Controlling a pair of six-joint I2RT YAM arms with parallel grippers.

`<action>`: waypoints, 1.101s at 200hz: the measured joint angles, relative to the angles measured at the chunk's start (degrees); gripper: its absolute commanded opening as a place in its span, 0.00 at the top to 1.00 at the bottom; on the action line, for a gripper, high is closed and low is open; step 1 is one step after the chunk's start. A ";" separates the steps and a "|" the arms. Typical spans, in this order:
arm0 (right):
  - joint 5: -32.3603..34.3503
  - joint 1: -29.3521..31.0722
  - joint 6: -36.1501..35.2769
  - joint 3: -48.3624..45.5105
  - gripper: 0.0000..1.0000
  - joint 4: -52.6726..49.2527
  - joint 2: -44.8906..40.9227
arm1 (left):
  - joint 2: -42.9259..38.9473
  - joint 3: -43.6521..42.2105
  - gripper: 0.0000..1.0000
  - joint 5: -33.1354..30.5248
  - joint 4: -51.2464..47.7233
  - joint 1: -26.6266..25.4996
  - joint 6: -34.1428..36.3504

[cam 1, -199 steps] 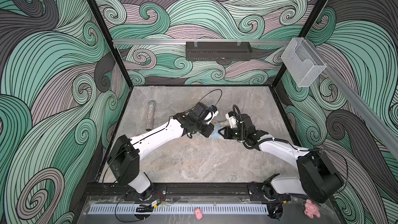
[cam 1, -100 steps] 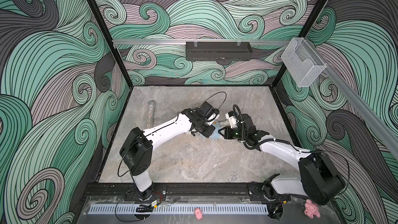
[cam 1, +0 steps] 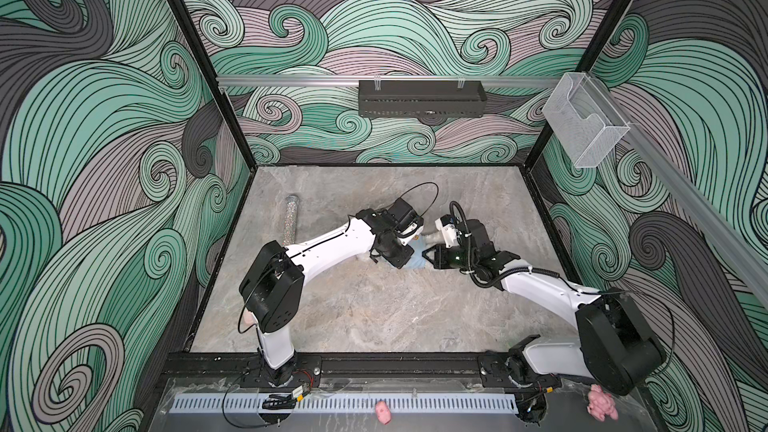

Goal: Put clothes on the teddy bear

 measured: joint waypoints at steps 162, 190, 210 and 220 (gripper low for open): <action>-1.31 -1.03 -1.51 1.25 0.99 -1.42 0.00 | 1.33 2.38 0.77 5.09 -0.66 1.03 1.40; -1.31 -1.03 -1.62 1.25 0.99 -1.46 0.00 | 0.52 2.38 0.77 6.27 -0.04 2.45 0.85; -1.31 -1.03 -1.73 1.25 1.00 -1.55 0.00 | 0.13 2.38 0.77 8.07 0.52 3.61 0.33; -1.31 -1.03 -1.84 1.25 1.00 -1.64 0.00 | -0.04 2.36 0.77 8.96 1.05 4.09 0.04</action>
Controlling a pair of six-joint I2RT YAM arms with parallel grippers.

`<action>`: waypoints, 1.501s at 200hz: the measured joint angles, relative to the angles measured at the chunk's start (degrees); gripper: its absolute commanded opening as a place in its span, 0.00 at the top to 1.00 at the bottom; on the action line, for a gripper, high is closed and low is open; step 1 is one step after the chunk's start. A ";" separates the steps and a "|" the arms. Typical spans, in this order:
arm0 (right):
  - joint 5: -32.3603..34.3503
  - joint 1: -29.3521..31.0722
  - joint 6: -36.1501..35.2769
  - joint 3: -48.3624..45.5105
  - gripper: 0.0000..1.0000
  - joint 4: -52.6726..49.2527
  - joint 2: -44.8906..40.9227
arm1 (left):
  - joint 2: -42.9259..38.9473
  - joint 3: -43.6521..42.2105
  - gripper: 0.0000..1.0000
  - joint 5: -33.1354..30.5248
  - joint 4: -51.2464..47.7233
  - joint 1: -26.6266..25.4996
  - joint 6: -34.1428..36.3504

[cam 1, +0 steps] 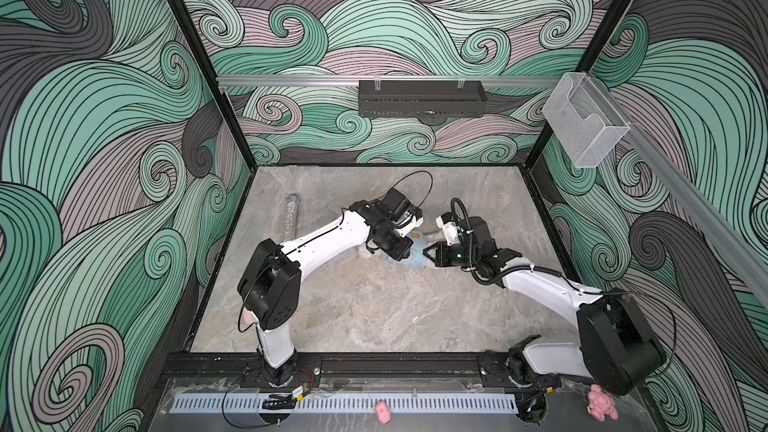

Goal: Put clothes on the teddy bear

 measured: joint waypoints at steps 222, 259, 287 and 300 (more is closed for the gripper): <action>-1.01 -0.31 -0.50 0.00 1.00 -0.17 0.04 | 3.80 1.77 0.76 -2.82 -3.34 -2.29 6.43; -4.55 -2.40 1.99 0.00 1.00 1.53 0.44 | 4.35 2.27 0.70 -6.21 -3.08 -3.54 11.52; -7.37 -3.02 4.42 0.00 1.00 3.52 0.90 | 4.70 2.82 0.67 -8.15 -2.62 -3.85 14.49; -8.41 -3.13 5.35 0.00 1.00 4.20 0.90 | 5.18 3.80 0.67 -9.40 -2.45 -4.07 15.19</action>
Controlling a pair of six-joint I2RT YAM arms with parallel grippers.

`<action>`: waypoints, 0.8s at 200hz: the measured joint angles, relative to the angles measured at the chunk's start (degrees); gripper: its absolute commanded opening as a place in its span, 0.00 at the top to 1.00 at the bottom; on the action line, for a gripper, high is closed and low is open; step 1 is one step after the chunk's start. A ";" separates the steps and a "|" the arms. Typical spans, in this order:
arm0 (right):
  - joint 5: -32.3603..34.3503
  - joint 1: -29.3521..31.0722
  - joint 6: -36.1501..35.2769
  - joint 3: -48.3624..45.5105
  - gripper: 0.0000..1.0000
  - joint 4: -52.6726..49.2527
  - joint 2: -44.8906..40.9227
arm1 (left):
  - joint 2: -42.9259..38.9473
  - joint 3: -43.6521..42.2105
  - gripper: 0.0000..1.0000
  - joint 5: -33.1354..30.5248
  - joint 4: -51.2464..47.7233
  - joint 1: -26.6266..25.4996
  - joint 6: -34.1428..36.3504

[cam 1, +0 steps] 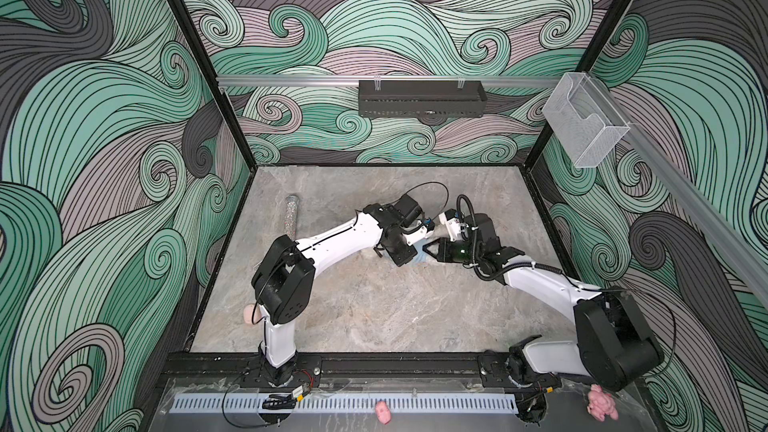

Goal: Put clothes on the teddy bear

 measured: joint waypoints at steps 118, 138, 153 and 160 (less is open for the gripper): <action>-1.75 -0.39 -2.25 0.28 1.00 0.55 3.39 | 0.50 1.70 0.84 2.99 2.49 4.61 -3.08; -1.95 -0.39 -2.54 0.28 1.00 0.57 3.52 | 1.77 3.76 0.83 3.67 1.53 4.87 -2.54; -2.19 -0.39 -2.56 0.28 1.00 0.68 3.69 | 3.30 5.44 0.80 3.87 0.72 4.66 -1.66; -2.34 -0.39 -2.54 0.28 1.00 0.76 3.82 | 3.96 5.92 0.79 3.80 0.42 4.46 -1.11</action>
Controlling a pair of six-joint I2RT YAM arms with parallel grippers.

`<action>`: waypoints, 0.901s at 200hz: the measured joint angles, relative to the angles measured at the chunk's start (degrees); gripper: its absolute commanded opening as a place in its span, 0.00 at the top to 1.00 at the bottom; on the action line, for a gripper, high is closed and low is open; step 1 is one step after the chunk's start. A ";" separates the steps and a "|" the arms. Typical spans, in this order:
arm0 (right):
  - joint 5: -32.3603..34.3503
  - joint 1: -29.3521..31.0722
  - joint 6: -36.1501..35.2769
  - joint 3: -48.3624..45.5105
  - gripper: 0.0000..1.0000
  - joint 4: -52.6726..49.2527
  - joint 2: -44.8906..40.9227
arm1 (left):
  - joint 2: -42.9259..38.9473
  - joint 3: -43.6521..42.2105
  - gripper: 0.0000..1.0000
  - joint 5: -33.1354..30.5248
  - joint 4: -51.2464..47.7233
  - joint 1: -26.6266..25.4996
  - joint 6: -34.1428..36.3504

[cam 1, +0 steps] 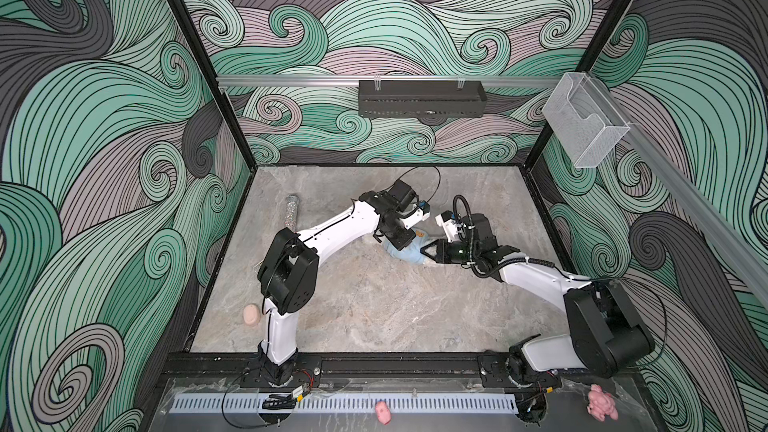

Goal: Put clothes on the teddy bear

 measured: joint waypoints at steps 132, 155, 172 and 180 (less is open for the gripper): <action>-2.40 -0.92 1.64 1.05 1.00 0.66 2.40 | 0.55 -0.50 0.82 -4.00 -6.73 -2.51 10.12; -2.75 -0.98 1.64 1.66 1.00 0.63 2.45 | -0.24 -0.50 0.82 -4.07 -8.26 -2.51 10.88; -3.02 -0.98 1.62 1.84 1.00 0.63 2.45 | -0.33 -0.50 0.80 -4.00 -9.07 -2.51 11.28; -3.13 -0.98 1.62 1.88 1.00 0.61 2.47 | -0.33 -0.50 0.79 -4.00 -9.42 -2.51 11.37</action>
